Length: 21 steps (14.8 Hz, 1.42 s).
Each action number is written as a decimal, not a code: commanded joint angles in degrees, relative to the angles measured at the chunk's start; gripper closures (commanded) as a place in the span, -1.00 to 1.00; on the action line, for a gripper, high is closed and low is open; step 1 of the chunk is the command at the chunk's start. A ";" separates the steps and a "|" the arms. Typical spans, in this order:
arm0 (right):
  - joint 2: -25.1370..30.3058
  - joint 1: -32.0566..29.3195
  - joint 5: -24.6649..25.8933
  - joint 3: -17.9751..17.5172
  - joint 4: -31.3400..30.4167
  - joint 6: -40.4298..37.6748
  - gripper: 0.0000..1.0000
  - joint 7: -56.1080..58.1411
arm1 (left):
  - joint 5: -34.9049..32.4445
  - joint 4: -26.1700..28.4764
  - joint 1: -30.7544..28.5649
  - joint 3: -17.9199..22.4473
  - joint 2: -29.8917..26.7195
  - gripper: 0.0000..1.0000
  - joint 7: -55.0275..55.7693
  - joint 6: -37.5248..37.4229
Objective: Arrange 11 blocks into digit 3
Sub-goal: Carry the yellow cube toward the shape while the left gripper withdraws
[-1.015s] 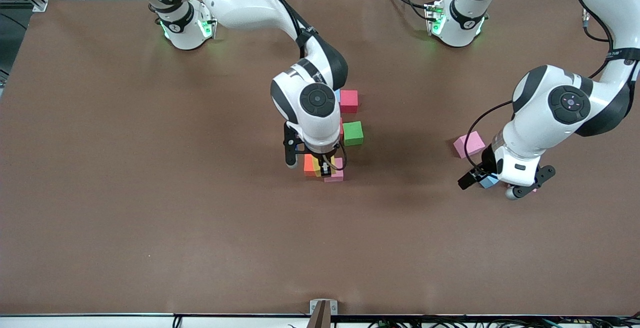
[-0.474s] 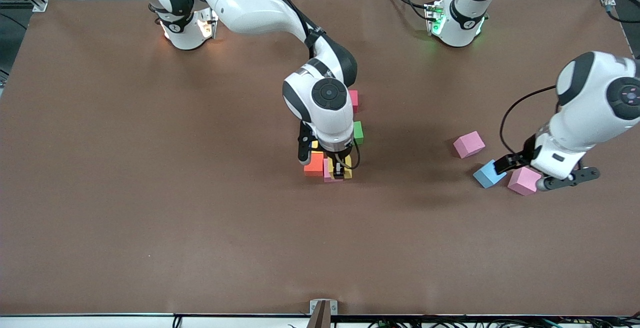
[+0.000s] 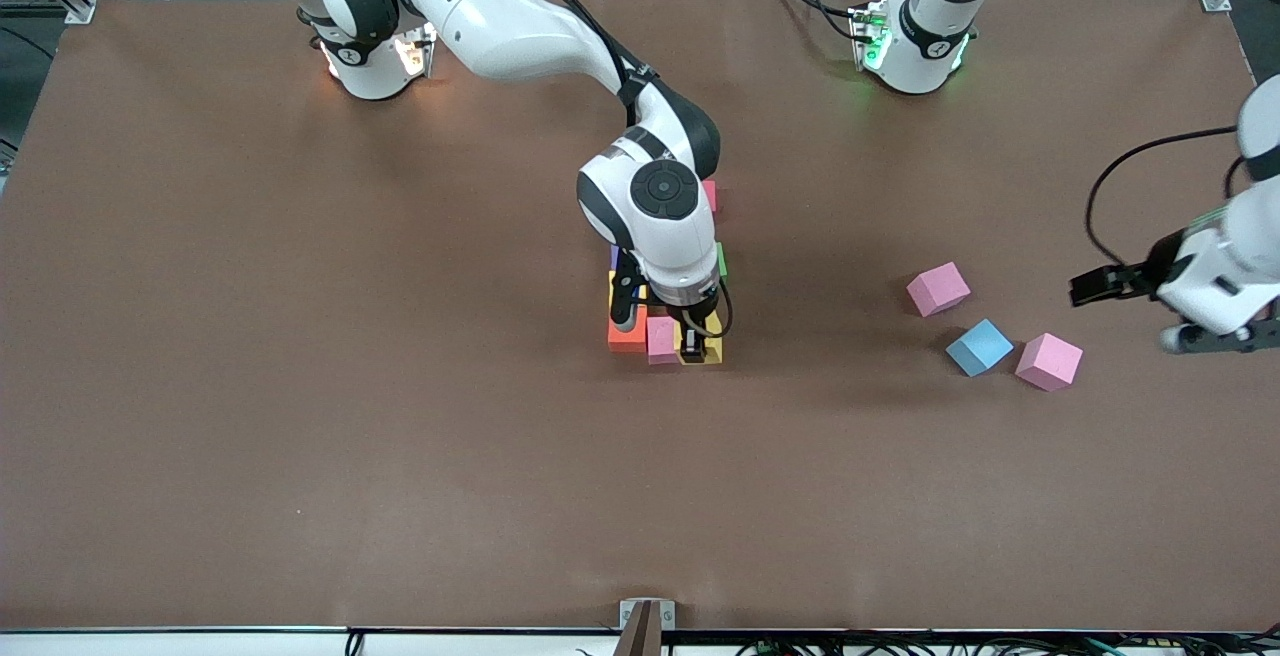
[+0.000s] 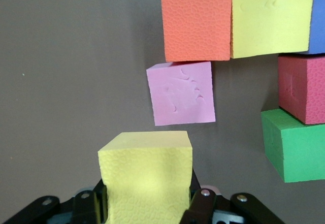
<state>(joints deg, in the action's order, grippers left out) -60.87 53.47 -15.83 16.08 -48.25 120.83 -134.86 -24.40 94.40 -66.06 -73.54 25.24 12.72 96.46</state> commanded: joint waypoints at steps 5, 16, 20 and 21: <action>-2.68 -0.12 0.63 -0.96 2.46 1.43 1.00 -3.39 | 3.57 -1.59 -12.86 -9.86 -1.25 -1.00 -4.55 -4.62; -4.43 0.67 0.63 -1.49 2.89 4.68 1.00 -7.00 | 4.18 -13.89 12.60 11.11 -1.16 -1.00 -4.63 -7.33; -4.61 0.67 0.63 -1.49 2.98 5.29 1.00 -7.52 | 6.73 -17.41 22.28 21.85 -2.56 -1.00 -5.34 -10.86; -4.61 0.67 0.63 -1.49 2.98 5.30 1.00 -7.52 | 7.61 -17.50 24.99 24.91 -3.70 -1.00 -5.69 -10.86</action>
<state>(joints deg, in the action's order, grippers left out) -64.72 54.17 -15.83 14.72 -46.99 126.08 -140.47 -19.26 78.05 -44.93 -53.80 24.88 8.43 87.45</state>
